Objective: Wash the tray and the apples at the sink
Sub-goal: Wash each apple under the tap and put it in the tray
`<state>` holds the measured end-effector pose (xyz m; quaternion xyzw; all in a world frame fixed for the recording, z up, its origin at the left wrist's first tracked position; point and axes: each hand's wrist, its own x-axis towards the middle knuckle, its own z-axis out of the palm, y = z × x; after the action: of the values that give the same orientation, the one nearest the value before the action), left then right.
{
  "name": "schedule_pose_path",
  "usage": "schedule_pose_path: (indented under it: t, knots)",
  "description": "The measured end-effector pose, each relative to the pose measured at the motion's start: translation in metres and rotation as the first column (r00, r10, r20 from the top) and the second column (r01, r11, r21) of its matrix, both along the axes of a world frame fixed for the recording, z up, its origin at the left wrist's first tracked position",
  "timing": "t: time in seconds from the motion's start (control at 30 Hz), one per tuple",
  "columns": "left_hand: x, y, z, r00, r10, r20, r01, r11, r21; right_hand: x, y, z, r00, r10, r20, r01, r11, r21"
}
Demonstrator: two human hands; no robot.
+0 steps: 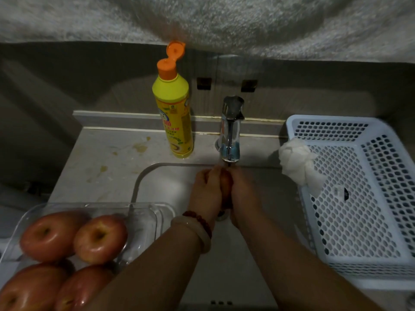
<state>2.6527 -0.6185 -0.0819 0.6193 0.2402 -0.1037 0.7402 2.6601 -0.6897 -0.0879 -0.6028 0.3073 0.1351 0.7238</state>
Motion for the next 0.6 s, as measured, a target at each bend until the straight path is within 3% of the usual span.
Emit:
schedule_pose_path:
  t: [0.07,0.13,0.2,0.27,0.3,0.33,0.37,0.4,0.43,0.47,0.5,0.53,0.57,0.6]
  knots:
    - [0.005,0.000,0.001,0.998,-0.035,-0.061,0.033,0.999,-0.035,-0.008,0.005,-0.009,0.953,0.120,0.279,-0.013,0.934,-0.357]
    - [0.009,0.004,0.000,0.991,-0.060,-0.116,0.044,0.989,-0.139,-0.019,0.006,-0.019,0.845,0.283,0.454,0.061,0.793,-0.607]
    - [0.008,0.008,0.002,0.994,-0.028,-0.101,0.006,0.978,-0.207,-0.025,0.003,-0.025,0.754,0.418,0.506,0.054,0.729,-0.683]
    - [0.007,0.010,0.002,0.999,0.032,-0.042,-0.039,0.983,-0.181,-0.030,0.003,-0.023,0.725,0.447,0.523,0.031,0.738,-0.674]
    - [0.005,0.011,0.003,0.998,0.054,-0.013,-0.055,0.988,-0.146,-0.031,0.004,-0.022,0.754,0.386,0.532,0.025,0.792,-0.610]
    - [0.002,0.011,0.005,0.998,0.056,0.021,-0.054,0.994,-0.094,-0.029,0.004,-0.019,0.831,0.235,0.504,0.013,0.898,-0.441]
    - [0.000,0.010,0.004,0.997,0.045,0.067,-0.044,0.999,-0.013,-0.023,0.004,-0.015,0.937,0.036,0.347,0.015,0.989,-0.144]
    - [-0.002,0.010,0.003,0.993,0.013,0.118,-0.022,0.997,0.078,-0.018,0.000,-0.011,0.995,-0.045,0.093,0.028,0.985,0.172]
    - [-0.003,0.009,0.000,0.987,-0.026,0.159,0.000,0.987,0.162,-0.013,-0.002,-0.009,0.994,-0.022,-0.104,0.060,0.926,0.373]
    - [-0.005,0.008,-0.002,0.983,-0.052,0.177,0.012,0.975,0.223,-0.011,-0.004,-0.006,0.983,0.026,-0.181,0.058,0.896,0.441]
    - [-0.005,0.007,-0.003,0.984,-0.060,0.170,0.017,0.969,0.246,-0.009,-0.003,-0.004,0.983,0.053,-0.177,0.024,0.915,0.404]
    - [-0.005,0.006,-0.003,0.990,-0.053,0.130,0.025,0.979,0.202,-0.009,-0.002,-0.006,0.994,0.054,-0.097,-0.027,0.965,0.261]
    - [-0.003,0.006,-0.003,0.997,-0.049,0.056,0.044,0.996,0.082,-0.010,-0.003,-0.009,0.996,0.060,0.067,-0.061,0.998,0.011]
    - [-0.001,0.007,-0.001,0.996,-0.062,-0.058,0.055,0.992,-0.114,-0.013,-0.004,-0.013,0.942,0.164,0.293,-0.074,0.953,-0.295]
